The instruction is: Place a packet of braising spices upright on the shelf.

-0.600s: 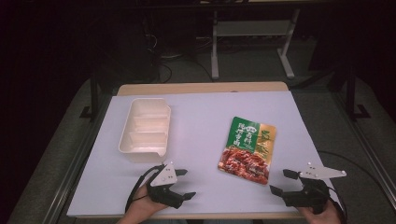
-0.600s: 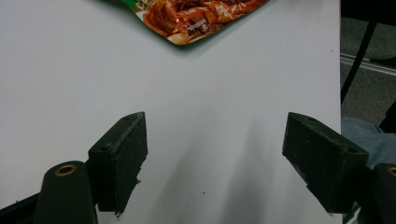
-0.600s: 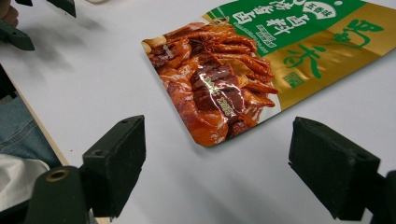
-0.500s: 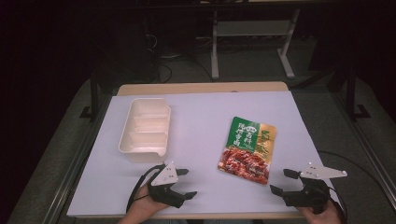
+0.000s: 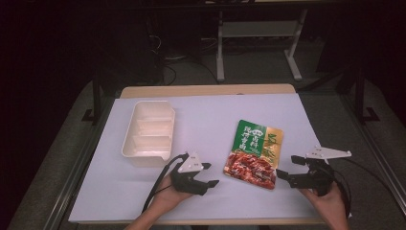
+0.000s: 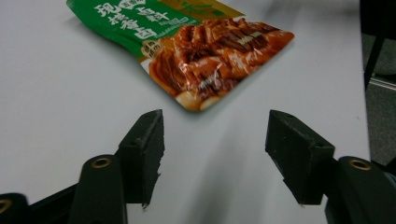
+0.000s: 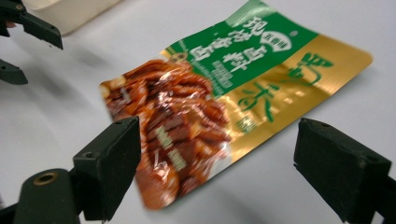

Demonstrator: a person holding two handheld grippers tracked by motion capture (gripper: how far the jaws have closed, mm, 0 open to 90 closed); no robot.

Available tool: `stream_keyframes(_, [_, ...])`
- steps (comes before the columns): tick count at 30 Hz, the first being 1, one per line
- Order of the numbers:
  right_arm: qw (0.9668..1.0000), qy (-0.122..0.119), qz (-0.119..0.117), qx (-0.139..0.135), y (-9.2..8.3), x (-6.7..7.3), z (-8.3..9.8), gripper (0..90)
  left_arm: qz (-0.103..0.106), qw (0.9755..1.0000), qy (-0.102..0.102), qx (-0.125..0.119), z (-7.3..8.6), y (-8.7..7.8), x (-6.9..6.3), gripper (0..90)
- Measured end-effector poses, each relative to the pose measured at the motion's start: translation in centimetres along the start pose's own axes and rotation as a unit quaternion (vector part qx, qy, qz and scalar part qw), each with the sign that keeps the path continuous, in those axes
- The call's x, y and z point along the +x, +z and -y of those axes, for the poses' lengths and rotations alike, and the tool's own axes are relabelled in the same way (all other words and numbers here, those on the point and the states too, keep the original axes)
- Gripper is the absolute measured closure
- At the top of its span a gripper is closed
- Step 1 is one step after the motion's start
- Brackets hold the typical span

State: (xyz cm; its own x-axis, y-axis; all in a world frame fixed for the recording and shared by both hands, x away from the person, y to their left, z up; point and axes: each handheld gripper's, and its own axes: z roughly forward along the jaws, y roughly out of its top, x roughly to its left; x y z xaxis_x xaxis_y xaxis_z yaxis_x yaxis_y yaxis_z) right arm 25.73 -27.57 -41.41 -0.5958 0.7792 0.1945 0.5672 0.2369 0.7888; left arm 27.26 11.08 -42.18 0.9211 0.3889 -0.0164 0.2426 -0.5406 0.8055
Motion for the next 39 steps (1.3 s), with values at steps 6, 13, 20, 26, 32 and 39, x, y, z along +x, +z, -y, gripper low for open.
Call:
stream_keyframes(6, [0.9999,0.005,0.005,0.008,1.1,-1.3,-1.8,14.3,-0.003,0.9999,-0.001,0.013,-2.3,2.6,0.7,46.0])
stream_keyframes(13, [0.9990,0.014,0.026,0.033,3.0,-3.6,-5.2,14.9,0.004,0.9982,-0.022,0.056,-3.5,6.3,1.8,73.8])
stream_keyframes(20, [0.9971,0.026,0.043,0.058,5.1,-5.0,-7.2,16.5,0.017,0.9958,-0.027,0.086,-3.5,8.2,1.7,86.0])
stream_keyframes(26, [0.9927,0.048,0.079,0.078,7.1,-6.9,-7.3,18.6,-0.004,0.9930,0.018,0.117,-3.8,8.6,0.8,89.6])
stream_keyframes(32, [0.9876,0.083,0.083,0.104,8.1,-8.3,-6.5,19.5,0.003,0.9929,0.006,0.118,-3.9,8.6,1.0,89.6])
stream_keyframes(39, [0.9888,0.092,0.039,0.111,8.9,-8.6,-6.1,31.9,0.005,0.9929,0.006,0.119,-3.9,8.6,1.1,89.6])
